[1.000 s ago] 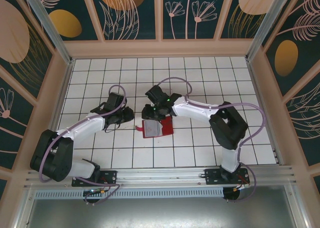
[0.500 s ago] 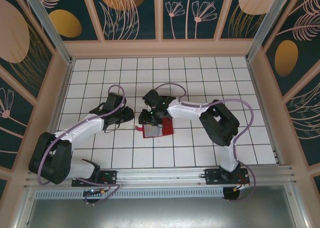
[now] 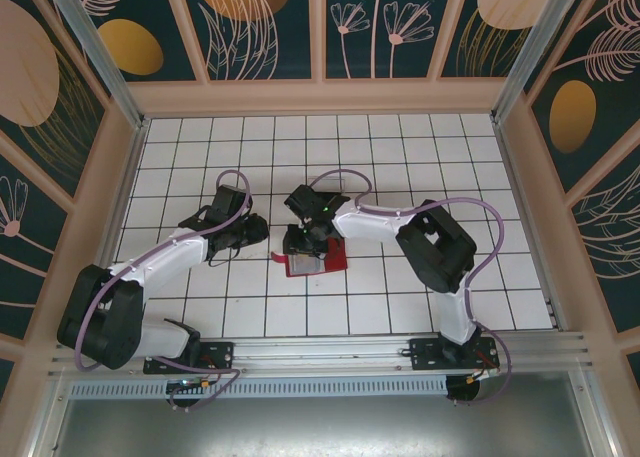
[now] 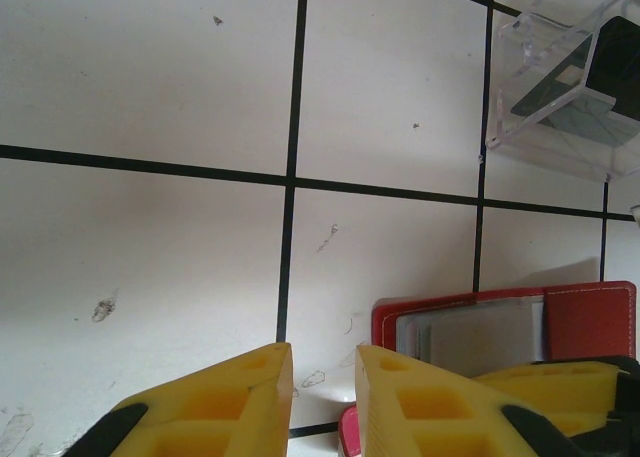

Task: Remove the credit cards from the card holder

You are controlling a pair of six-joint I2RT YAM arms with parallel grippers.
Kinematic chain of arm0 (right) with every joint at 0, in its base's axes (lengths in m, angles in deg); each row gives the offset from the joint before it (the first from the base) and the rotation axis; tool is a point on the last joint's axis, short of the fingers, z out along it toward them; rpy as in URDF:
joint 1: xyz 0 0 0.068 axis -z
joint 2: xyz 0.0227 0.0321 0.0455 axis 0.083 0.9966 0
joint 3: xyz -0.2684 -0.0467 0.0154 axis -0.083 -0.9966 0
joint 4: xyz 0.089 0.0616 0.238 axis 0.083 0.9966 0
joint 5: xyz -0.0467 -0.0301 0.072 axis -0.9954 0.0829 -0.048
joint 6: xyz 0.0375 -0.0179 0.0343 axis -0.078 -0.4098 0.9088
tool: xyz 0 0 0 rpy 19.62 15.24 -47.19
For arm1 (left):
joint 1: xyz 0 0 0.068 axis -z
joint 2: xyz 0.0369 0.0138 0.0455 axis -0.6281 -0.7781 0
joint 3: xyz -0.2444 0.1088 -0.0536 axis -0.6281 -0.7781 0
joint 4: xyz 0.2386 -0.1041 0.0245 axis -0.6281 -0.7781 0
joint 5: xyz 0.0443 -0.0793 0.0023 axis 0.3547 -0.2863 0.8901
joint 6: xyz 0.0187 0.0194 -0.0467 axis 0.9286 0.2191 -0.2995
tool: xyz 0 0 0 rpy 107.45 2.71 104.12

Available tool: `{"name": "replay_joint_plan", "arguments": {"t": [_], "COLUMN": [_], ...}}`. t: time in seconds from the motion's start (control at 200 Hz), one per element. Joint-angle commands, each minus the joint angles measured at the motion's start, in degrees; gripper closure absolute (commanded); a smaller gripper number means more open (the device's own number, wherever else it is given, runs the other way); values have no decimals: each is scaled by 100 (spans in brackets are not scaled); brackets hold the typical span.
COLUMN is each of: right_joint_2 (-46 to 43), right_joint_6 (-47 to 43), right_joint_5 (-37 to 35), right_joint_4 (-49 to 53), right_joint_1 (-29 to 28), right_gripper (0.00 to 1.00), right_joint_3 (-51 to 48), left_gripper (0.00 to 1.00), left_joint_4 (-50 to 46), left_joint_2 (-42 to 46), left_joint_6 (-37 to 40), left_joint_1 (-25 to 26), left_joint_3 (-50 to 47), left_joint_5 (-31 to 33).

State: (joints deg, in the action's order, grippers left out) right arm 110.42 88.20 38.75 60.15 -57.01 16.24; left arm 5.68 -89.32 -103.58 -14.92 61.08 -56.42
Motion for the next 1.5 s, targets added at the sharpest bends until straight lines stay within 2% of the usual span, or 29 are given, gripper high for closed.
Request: {"name": "replay_joint_plan", "arguments": {"t": [0.0, 0.405, 0.646, 0.771, 1.091, 1.496], "right_joint_2": [85, 240, 285, 188, -97, -491], "right_joint_6": [-4, 19, 75, 114, 151, 98], "right_joint_5": [-657, -1809, -2501, -2721, -2833, -2563], "right_joint_4": [772, 1857, 2561, 2741, 2690, 2176], "right_joint_1": [-75, -288, -356, -365, -219, 134], "right_gripper": [64, 58, 46, 44, 44, 45], "right_joint_3": [102, 769, 1129, 1161, 795, -94], "left_gripper": [75, 75, 74, 74, 74, 74], "left_joint_4": [-28, -37, -28, -62, -89, 51], "left_joint_2": [46, 9, -42, -103, -279, -702], "left_joint_6": [113, 139, 162, 207, 378, 26], "left_joint_1": [-26, -26, -26, -26, 73, 885], "left_joint_3": [56, 109, 157, 218, 324, 503], "left_joint_5": [-102, -126, -176, -250, -611, -550]}}
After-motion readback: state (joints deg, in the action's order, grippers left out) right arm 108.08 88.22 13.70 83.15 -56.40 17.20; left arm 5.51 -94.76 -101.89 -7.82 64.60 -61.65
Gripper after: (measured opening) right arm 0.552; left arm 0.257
